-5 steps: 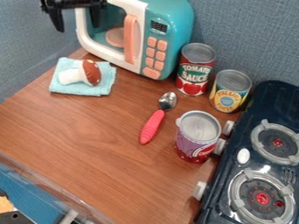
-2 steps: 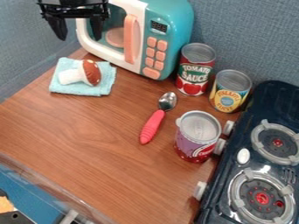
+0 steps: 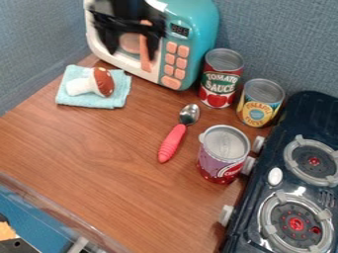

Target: Move the red spoon to the bottom left side of the table

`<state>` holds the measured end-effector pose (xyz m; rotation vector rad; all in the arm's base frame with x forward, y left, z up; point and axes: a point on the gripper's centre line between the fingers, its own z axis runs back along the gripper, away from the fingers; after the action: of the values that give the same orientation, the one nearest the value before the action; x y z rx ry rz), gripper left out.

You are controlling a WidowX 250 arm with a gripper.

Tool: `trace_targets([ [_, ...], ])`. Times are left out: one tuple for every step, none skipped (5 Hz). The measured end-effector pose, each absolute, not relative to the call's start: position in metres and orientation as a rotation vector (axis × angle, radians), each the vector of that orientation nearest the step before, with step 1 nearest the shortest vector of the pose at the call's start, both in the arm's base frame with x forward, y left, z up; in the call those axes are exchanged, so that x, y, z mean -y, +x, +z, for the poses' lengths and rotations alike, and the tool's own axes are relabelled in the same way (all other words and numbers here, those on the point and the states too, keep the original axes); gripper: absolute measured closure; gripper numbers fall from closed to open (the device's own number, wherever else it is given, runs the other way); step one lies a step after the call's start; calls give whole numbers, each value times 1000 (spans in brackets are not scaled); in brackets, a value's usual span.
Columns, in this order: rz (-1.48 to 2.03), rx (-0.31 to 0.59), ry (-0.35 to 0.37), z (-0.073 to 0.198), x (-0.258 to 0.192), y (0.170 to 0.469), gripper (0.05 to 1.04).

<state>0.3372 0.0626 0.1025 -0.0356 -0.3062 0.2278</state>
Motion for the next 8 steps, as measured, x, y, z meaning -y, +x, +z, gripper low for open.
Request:
trace_targets([
  [194, 241, -55, 78, -46, 348, 83],
  [146, 183, -55, 54, -27, 356, 83],
  [142, 149, -48, 35, -20, 357, 83],
  [115, 124, -39, 20, -9, 361, 83],
  [75, 69, -22, 0, 1, 363, 83],
  [54, 34, 25, -11, 1, 366, 83],
  [48, 3, 21, -16, 2, 362, 83],
  [74, -38, 26, -22, 1, 358, 118],
])
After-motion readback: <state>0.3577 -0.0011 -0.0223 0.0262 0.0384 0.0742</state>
